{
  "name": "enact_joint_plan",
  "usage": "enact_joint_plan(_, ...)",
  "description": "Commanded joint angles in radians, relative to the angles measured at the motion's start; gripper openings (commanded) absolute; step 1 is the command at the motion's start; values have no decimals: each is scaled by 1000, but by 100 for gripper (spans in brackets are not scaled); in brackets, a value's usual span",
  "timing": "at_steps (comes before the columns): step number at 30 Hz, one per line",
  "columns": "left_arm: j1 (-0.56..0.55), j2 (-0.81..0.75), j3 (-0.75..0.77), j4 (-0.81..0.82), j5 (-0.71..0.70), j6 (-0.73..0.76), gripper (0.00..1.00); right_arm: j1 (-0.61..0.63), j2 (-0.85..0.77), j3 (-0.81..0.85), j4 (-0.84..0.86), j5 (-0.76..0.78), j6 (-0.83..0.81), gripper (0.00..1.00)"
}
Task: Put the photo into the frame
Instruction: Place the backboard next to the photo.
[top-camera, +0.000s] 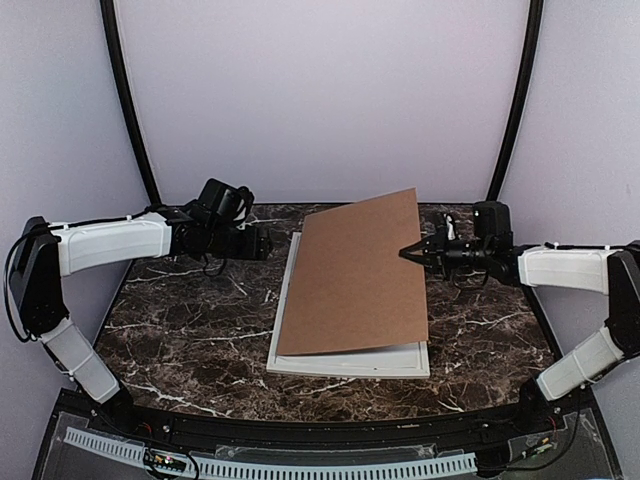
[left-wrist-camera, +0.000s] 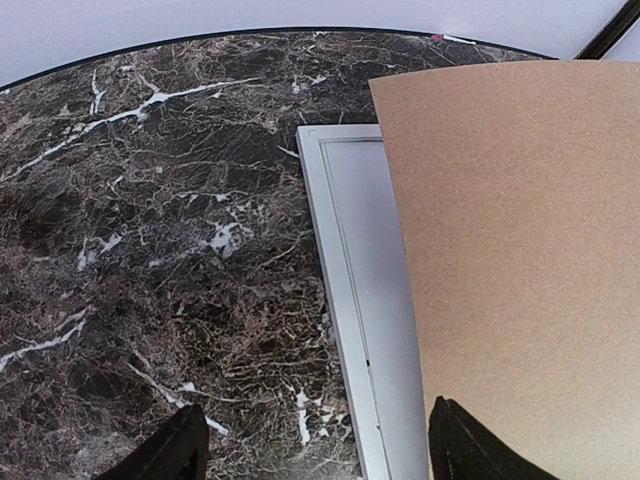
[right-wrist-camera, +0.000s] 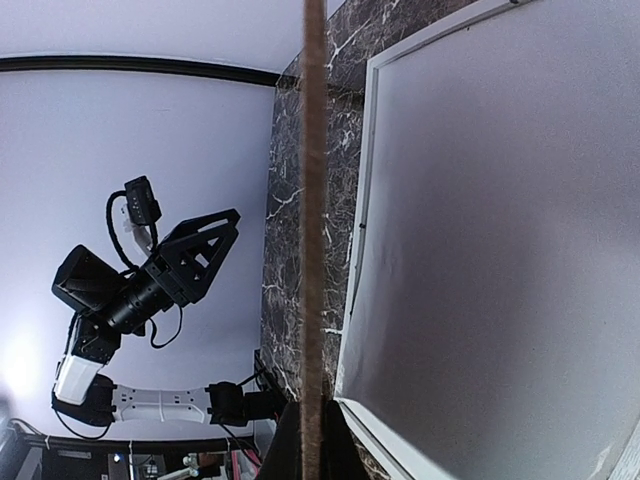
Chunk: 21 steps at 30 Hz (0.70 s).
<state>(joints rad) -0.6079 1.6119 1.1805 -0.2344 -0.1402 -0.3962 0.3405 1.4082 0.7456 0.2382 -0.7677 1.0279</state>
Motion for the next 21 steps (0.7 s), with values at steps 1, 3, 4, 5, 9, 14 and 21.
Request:
enact_joint_plan(1,0,-13,-6,-7,-7,23,79,18,21,3,156,-16,25,0)
enact_joint_plan(3,0,-13,-7,-9,-6,23,78,20,34,2,161,-18,23,0)
enact_joint_plan(4,0,-12,-8,-9,-6,22,79,20,41,1,162,-20,21,0)
enact_joint_plan(5,0,-12,-8,-9,-4,22,78,20,46,0,164,-21,18,0)
enact_joint_plan(9,0,-8,-10,-7,1,20,79,20,67,3,161,-26,-1,0)
enact_joint_plan(14,0,-4,-10,-8,5,22,79,19,89,16,129,-33,-36,0)
enact_joint_plan(21,0,-3,-14,-14,2,23,79,19,119,30,109,-45,-65,0)
